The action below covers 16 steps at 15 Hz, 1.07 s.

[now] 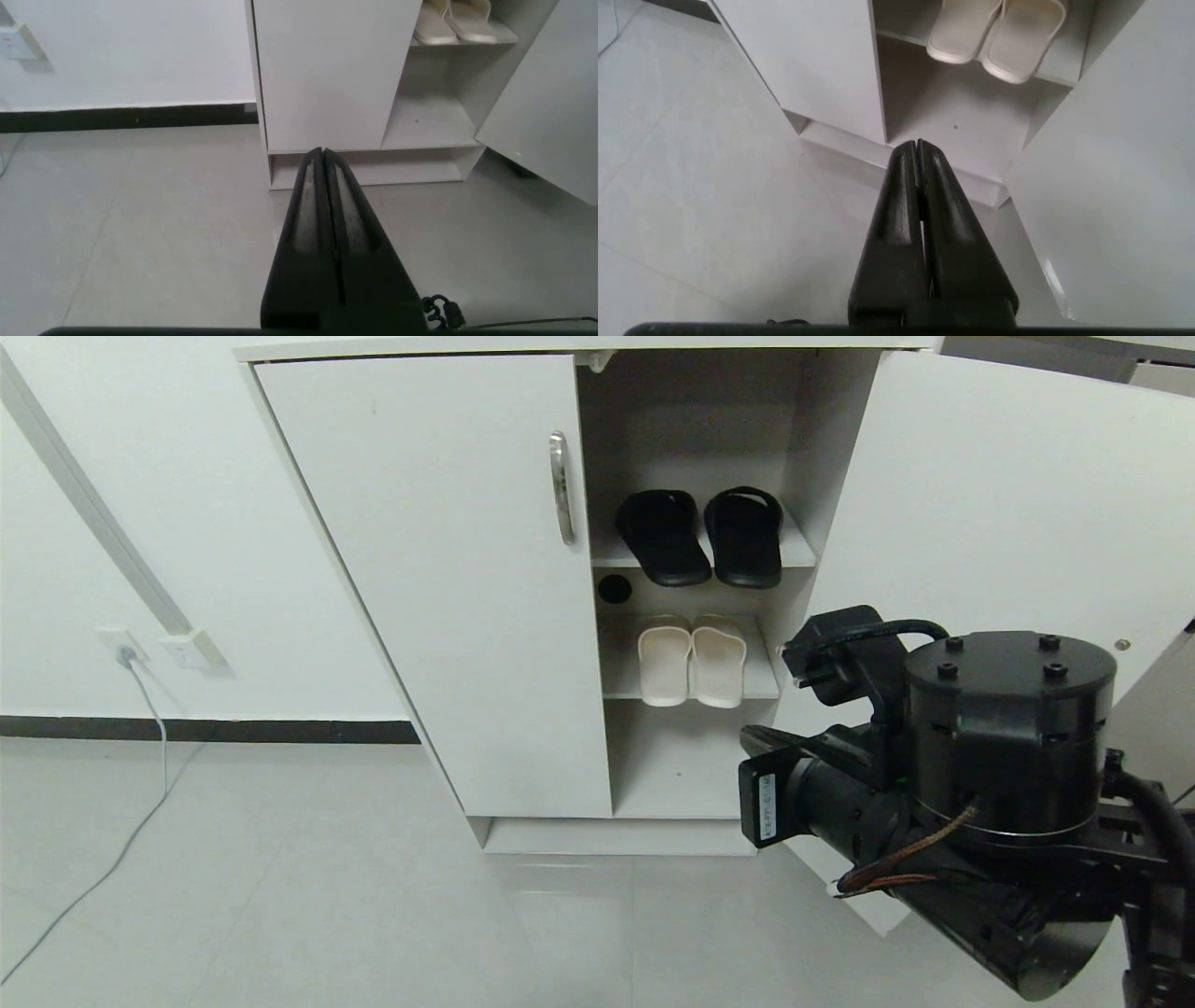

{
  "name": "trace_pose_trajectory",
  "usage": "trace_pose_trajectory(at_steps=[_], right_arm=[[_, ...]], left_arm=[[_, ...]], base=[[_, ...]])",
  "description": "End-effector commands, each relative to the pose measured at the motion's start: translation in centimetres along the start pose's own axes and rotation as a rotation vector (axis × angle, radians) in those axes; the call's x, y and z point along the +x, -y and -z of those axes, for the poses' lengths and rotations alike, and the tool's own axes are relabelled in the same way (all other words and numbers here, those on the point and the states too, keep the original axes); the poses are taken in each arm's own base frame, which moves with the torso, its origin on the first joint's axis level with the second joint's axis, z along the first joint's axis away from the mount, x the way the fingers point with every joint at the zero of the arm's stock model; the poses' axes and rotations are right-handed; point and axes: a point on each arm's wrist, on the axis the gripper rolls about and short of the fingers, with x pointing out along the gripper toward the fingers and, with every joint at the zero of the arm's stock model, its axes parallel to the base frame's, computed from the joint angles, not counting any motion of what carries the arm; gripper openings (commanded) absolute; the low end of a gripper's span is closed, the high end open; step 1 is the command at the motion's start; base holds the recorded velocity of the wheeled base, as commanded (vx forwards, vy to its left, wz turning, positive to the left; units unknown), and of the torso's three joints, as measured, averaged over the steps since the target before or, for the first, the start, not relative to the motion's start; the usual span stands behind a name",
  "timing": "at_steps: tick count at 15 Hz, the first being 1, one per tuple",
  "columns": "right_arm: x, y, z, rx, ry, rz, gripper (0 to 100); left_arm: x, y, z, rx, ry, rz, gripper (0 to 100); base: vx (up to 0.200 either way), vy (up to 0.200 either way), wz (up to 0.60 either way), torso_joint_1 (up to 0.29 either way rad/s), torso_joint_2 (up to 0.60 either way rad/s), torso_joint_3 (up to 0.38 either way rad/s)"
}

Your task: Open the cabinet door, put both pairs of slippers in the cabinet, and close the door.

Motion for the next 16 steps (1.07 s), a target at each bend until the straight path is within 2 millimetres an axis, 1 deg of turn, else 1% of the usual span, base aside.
trace_pose_trajectory(at_steps=[1,3,6,10,16], right_arm=[[0.26,-0.11,0.26,-0.006,-0.008,0.002,0],[0.41,-0.18,0.42,-0.01,-0.013,0.004,0],[0.37,-0.17,0.34,-0.008,-0.011,0.004,0],[0.4,-0.18,0.43,-0.011,-0.015,0.005,0],[0.44,-0.2,0.43,-0.012,-0.015,0.005,0]], left_arm=[[0.0,-0.01,0.0,0.0,0.0,0.001,0],[0.0,0.0,0.0,0.0,0.0,0.001,0],[0.0,0.0,0.0,0.0,0.0,-0.001,0],[0.0,0.0,0.0,0.0,0.0,0.001,0],[0.0,0.0,0.0,0.0,0.0,0.002,0]], base=[[0.0,0.0,0.0,0.0,0.0,0.0],[0.0,0.0,0.0,0.001,-0.05,-0.043],[0.0,0.0,0.0,0.01,-0.18,-0.302],[0.0,0.0,0.0,0.046,-0.51,-0.366],[0.0,0.0,0.0,0.132,-0.47,-0.345]])
